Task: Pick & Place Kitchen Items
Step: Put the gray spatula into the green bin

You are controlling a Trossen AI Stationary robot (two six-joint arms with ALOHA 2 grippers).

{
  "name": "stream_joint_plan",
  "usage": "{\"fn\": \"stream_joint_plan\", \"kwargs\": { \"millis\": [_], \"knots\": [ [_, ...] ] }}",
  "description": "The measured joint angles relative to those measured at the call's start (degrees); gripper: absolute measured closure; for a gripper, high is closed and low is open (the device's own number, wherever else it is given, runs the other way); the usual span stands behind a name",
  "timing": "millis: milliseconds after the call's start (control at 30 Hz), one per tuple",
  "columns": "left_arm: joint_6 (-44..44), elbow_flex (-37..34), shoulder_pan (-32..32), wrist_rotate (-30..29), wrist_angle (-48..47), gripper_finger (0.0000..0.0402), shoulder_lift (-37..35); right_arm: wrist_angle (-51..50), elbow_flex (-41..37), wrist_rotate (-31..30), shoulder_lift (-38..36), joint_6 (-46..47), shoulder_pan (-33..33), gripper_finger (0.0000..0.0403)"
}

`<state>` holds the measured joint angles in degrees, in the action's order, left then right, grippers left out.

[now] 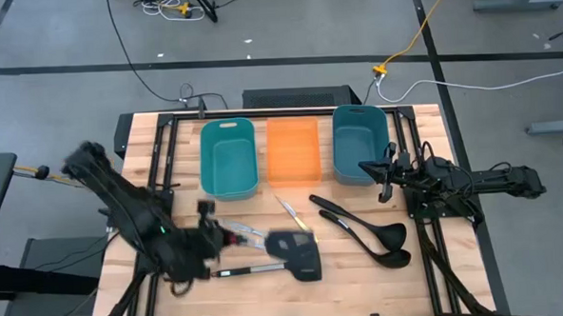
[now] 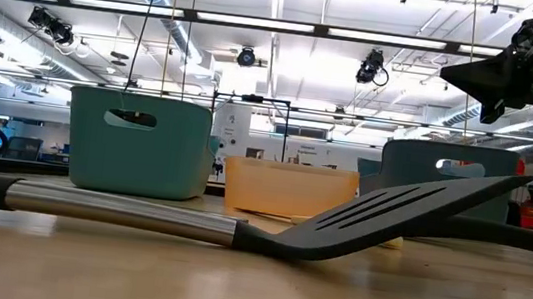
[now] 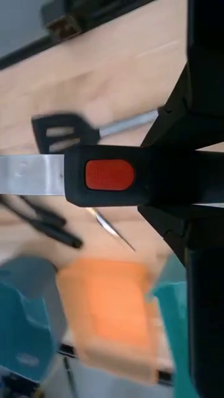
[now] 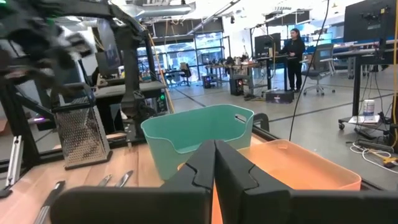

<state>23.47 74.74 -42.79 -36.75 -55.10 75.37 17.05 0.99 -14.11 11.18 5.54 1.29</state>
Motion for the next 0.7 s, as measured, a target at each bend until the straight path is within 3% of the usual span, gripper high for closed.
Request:
{"fn": "stream_joint_plan", "kwargs": {
  "millis": [200, 367, 500, 700],
  "knots": [
    [2.8, -23.3, 0.7, -0.2, 21.6, 0.0287, -20.3, -0.2, 0.0, 0.0, 0.0, -0.1, 0.0, 0.0392],
    [1.6, -35.2, 0.7, -3.5, 34.5, 0.0287, -31.8, -0.3, 0.0, -0.4, 0.0, -0.3, 0.0, 0.0392],
    [-4.8, -34.8, 3.1, -11.0, 36.9, 0.0287, -35.6, -0.3, 0.0, -0.5, 0.0, -0.3, 0.0, 0.0392],
    [-18.8, -21.0, 15.1, -17.5, 31.1, 0.0287, -35.2, -0.1, -0.1, -3.2, 0.0, -0.4, 0.0, 0.0392]
  ]
}}
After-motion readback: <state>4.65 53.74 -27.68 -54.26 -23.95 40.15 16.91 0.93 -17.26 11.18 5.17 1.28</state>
